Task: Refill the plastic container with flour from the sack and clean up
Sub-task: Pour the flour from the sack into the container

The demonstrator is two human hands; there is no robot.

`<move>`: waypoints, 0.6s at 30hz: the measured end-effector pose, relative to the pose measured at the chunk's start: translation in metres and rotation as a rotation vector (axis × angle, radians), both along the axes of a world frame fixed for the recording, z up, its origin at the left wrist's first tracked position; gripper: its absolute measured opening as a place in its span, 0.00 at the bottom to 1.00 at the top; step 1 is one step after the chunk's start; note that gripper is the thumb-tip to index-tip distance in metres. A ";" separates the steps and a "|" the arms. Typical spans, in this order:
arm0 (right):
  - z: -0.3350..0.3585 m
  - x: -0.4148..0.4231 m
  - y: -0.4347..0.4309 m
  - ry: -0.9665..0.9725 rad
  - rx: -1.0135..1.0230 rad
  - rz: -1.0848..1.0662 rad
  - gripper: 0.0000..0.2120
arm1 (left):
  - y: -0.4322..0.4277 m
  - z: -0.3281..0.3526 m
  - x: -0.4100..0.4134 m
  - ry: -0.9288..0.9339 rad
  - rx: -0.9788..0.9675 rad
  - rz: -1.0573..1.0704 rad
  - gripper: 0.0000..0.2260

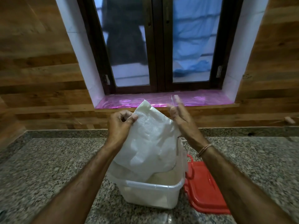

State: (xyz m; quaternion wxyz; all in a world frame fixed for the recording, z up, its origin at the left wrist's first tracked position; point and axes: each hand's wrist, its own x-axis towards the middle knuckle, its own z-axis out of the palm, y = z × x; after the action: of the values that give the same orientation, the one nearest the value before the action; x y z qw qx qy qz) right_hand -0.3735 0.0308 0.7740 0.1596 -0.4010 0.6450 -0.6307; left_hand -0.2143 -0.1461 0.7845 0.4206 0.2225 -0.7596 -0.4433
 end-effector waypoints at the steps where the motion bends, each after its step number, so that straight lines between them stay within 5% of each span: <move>1: 0.006 0.003 -0.002 0.022 0.047 0.083 0.31 | 0.001 0.000 -0.001 0.003 0.002 -0.004 0.11; 7: 0.027 0.014 -0.011 0.035 0.018 0.097 0.35 | -0.001 -0.003 -0.004 0.036 0.046 -0.005 0.11; 18: 0.014 0.018 -0.012 0.237 0.211 0.230 0.28 | 0.000 -0.009 0.001 0.043 0.071 0.044 0.11</move>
State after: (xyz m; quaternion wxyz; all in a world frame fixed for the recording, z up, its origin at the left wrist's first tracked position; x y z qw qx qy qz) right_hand -0.3556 0.0185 0.7877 0.1946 -0.5245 0.6718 -0.4855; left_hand -0.2133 -0.1457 0.7757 0.4384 0.2441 -0.7290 -0.4655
